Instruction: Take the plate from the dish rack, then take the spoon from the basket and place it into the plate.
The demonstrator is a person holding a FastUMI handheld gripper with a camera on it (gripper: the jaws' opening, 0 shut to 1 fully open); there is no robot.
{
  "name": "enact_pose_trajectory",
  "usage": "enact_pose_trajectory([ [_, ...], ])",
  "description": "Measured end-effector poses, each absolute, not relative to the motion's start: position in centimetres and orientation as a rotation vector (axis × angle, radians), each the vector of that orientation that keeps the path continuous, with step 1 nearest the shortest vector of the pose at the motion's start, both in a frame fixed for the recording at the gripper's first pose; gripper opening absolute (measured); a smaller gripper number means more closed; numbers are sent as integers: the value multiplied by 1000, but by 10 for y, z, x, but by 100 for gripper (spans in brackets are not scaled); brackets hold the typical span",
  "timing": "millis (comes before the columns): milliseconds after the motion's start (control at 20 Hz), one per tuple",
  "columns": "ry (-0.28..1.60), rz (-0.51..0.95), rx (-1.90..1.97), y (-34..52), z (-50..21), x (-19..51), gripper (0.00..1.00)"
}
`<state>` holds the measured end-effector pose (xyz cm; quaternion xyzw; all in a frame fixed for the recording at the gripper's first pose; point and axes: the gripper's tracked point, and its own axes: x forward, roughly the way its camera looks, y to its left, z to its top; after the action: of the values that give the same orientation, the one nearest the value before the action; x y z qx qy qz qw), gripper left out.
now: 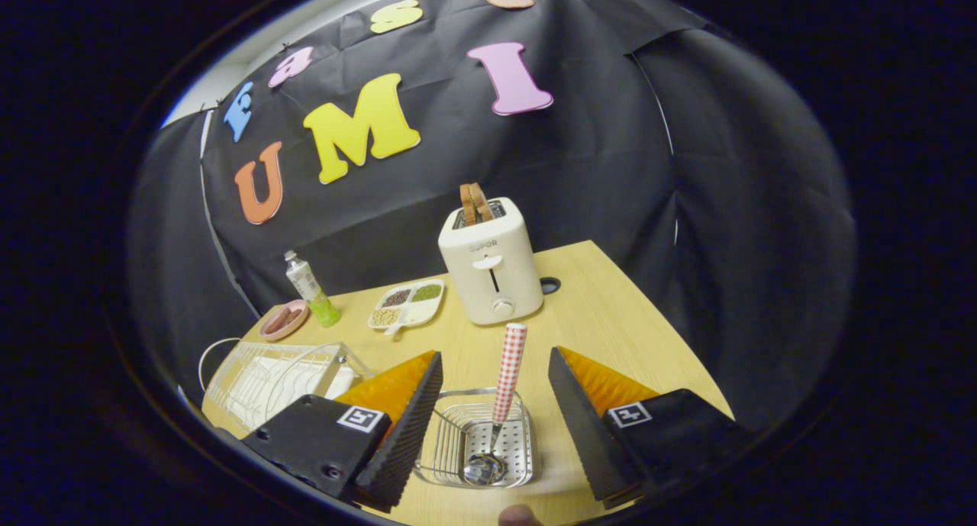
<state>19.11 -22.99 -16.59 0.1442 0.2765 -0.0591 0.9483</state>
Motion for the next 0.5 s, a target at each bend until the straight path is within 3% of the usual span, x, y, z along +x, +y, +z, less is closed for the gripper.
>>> enact_pose_trajectory([
  [250,602,-114,280,-232,-182,206,68],
  [350,616,-122,288,-234,-186,207,54],
  [450,609,-123,297,-232,-179,201,28],
  [500,599,-109,306,-227,-177,201,21],
])
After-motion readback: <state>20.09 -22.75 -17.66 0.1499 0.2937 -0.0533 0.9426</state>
